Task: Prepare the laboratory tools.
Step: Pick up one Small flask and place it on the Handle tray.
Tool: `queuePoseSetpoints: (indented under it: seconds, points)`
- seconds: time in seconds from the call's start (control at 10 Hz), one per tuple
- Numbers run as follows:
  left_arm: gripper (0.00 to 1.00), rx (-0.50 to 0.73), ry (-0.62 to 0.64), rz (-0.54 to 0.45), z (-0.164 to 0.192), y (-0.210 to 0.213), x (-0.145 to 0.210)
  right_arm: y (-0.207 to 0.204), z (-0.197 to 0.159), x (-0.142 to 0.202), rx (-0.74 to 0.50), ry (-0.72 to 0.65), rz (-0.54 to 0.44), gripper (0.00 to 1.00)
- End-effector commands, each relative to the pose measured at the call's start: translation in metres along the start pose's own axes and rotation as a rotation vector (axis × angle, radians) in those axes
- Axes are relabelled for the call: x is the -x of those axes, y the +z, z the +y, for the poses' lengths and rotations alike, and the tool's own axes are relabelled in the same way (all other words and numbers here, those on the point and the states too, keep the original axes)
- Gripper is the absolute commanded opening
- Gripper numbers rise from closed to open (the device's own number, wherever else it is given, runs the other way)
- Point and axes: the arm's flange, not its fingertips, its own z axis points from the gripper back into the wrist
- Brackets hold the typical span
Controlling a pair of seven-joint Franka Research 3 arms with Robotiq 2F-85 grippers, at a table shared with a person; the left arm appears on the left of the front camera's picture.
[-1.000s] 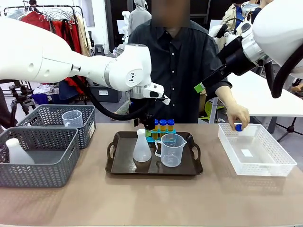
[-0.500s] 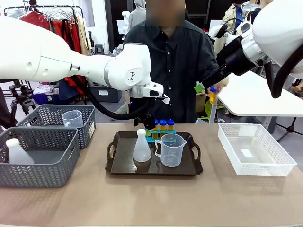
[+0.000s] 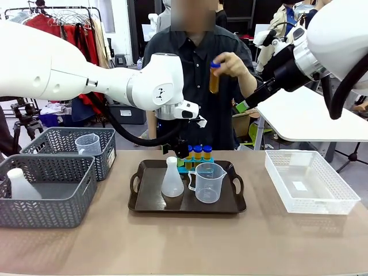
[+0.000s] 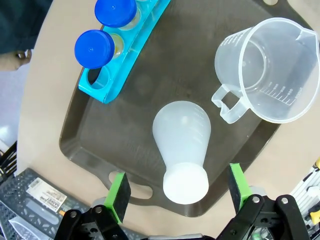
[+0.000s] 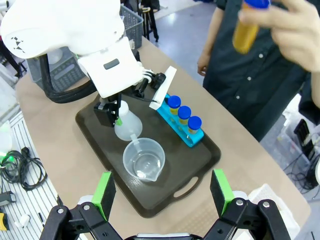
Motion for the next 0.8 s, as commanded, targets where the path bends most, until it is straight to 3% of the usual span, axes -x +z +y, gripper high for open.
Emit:
queuePoseSetpoints:
  seconds: [0.0, 0.1, 0.3, 0.7]
  points:
    - [1.0, -0.008, -0.009, -0.005, 0.001, 0.002, 0.001, 0.001, -0.001, 0.0, -0.004, 0.002, -0.005, 1.0]
    - [1.0, 0.0, 0.0, 0.0, 0.0, 0.0, 0.0, 0.001, -0.001, 0.0, -0.004, 0.002, -0.005, 1.0]
    - [1.0, 0.08, -0.024, -0.068, 0.002, 0.038, 0.014, 0.001, -0.001, 0.0, -0.004, 0.002, -0.005, 1.0]
    - [1.0, 0.094, -0.11, -0.287, 0.007, 0.128, 0.06, 0.001, -0.001, 0.0, -0.004, 0.002, -0.005, 1.0]
